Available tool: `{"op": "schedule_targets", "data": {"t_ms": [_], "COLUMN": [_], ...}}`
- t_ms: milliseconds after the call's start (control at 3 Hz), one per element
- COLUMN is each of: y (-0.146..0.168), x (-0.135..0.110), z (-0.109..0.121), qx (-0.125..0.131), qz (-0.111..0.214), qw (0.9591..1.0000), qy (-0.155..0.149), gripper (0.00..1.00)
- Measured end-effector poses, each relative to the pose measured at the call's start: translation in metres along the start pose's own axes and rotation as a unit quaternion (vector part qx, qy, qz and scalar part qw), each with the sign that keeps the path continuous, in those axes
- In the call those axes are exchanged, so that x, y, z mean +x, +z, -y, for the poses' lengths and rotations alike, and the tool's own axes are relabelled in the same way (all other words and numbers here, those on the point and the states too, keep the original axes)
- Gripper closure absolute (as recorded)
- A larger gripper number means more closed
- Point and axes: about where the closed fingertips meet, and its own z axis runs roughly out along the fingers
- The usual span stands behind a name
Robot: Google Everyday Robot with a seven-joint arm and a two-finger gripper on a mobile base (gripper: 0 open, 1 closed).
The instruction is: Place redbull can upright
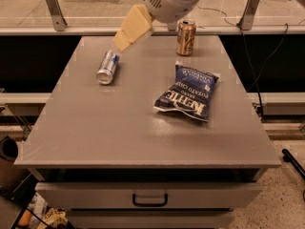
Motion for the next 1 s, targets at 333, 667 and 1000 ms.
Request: {"op": "schedule_targets", "data": {"t_ms": [333, 667, 1000], "y": [0.019, 0.032, 0.041], "x": [-0.009, -0.012, -0.017], "z": [0.015, 0.044, 0.065], "qx": [0.059, 0.110, 0.146], "qz": [-0.042, -0.070, -0.091], "qw": [0.9965, 0.9841, 0.9668], "qy": [0.042, 0.120, 0.189], "gripper": [0.00, 0.00, 0.00]}}
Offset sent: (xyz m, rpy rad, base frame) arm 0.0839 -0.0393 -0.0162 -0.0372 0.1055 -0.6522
